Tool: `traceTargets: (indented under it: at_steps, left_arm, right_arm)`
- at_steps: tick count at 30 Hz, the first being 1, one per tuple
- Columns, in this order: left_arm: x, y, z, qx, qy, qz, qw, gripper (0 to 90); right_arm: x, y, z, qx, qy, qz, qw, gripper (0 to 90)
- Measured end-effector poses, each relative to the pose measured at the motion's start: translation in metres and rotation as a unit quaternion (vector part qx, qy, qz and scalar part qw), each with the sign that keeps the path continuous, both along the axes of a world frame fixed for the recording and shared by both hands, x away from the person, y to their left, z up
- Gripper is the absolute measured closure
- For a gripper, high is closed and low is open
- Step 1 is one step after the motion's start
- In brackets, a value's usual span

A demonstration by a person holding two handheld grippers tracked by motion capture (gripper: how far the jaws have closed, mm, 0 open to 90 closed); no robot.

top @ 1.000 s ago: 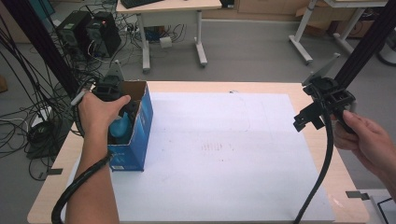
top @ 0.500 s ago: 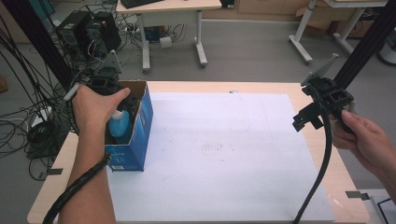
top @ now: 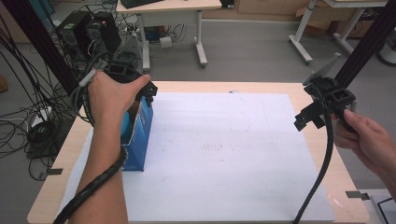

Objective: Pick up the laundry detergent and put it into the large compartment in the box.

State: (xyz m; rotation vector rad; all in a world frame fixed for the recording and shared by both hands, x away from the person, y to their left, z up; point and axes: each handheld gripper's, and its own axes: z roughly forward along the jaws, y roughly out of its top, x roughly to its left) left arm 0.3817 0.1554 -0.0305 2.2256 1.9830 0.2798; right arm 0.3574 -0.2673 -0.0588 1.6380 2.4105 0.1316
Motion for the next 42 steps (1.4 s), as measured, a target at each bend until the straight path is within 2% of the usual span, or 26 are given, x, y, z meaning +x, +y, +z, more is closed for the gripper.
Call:
traceTargets:
  at_steps: [4,10,12,17,22,42]
  left_arm:
    - [0.003,-0.015,0.0,0.003,0.006,-0.021,0.9998,8.7]
    - [0.005,-0.024,-0.003,-0.002,0.009,-0.032,0.9994,8.6]
    - [0.007,-0.029,-0.006,0.005,0.013,-0.033,0.9994,8.5]
    - [0.011,-0.035,-0.012,0.005,0.021,-0.042,0.9989,8.5]
    - [0.013,-0.042,-0.012,0.008,0.021,-0.048,0.9986,8.5]
    - [0.018,-0.047,-0.017,0.007,0.031,-0.059,0.9978,8.4]
  right_arm:
    - [0.0,0.0,0.0,0.004,0.001,0.001,1.0,3.5]
    - [-0.001,-0.002,0.0,0.007,-0.001,0.0,1.0,3.5]
    - [0.0,-0.002,0.0,0.008,0.001,0.001,1.0,3.5]
    - [0.0,-0.001,-0.001,0.009,0.0,0.006,0.9999,3.6]
    - [0.0,-0.003,-0.001,0.011,0.002,0.006,0.9999,3.5]
    - [0.003,-0.002,-0.002,0.012,0.003,0.01,0.9999,3.5]
